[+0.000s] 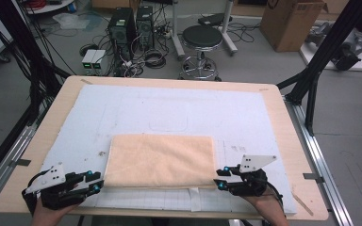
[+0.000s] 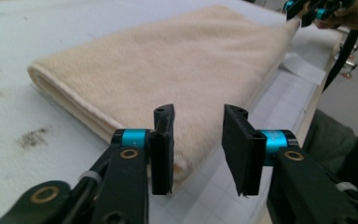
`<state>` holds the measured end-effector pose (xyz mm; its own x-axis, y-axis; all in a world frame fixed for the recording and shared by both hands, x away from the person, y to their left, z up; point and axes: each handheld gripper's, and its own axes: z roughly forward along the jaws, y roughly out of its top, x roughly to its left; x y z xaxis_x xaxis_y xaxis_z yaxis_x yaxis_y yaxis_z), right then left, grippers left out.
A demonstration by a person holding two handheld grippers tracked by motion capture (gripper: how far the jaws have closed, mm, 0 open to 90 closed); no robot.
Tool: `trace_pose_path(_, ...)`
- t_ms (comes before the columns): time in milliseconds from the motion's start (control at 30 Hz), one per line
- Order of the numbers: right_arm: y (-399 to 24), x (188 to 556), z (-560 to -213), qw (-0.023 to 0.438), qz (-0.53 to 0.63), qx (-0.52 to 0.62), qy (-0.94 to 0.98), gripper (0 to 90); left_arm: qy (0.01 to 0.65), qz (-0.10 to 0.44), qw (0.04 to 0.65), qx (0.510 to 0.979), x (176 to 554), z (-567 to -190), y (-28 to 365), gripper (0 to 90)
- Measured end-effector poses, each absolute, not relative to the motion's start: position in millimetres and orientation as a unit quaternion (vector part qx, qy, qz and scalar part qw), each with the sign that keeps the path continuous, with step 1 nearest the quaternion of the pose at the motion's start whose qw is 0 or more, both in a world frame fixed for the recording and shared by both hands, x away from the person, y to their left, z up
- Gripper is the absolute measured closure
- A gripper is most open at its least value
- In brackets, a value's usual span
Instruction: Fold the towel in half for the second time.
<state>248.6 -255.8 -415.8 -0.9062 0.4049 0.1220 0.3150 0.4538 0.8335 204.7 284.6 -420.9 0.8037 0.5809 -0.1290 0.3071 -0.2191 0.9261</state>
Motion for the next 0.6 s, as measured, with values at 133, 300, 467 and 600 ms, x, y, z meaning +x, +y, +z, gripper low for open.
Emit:
trace_pose_path(133,-238.9,256.8,-408.8,0.045,0.483,0.199,0.852,63.3,0.280,0.121,0.541,0.784,216.1,-417.6,266.0,67.4)
trace_pose_path(300,-209.4,269.9,-410.6,0.038,0.466,0.180,0.866,75.4,0.273,0.106,0.520,0.803,235.4,-422.0,240.8,75.3)
trace_pose_path(467,-193.4,282.0,-416.1,0.013,0.458,0.168,0.873,77.9,0.264,0.101,0.508,0.814,242.7,-425.1,226.5,76.8)
trace_pose_path(600,-185.3,281.9,-421.5,0.001,0.438,0.154,0.886,78.3,0.264,0.101,0.484,0.828,242.2,-430.4,225.1,77.0)
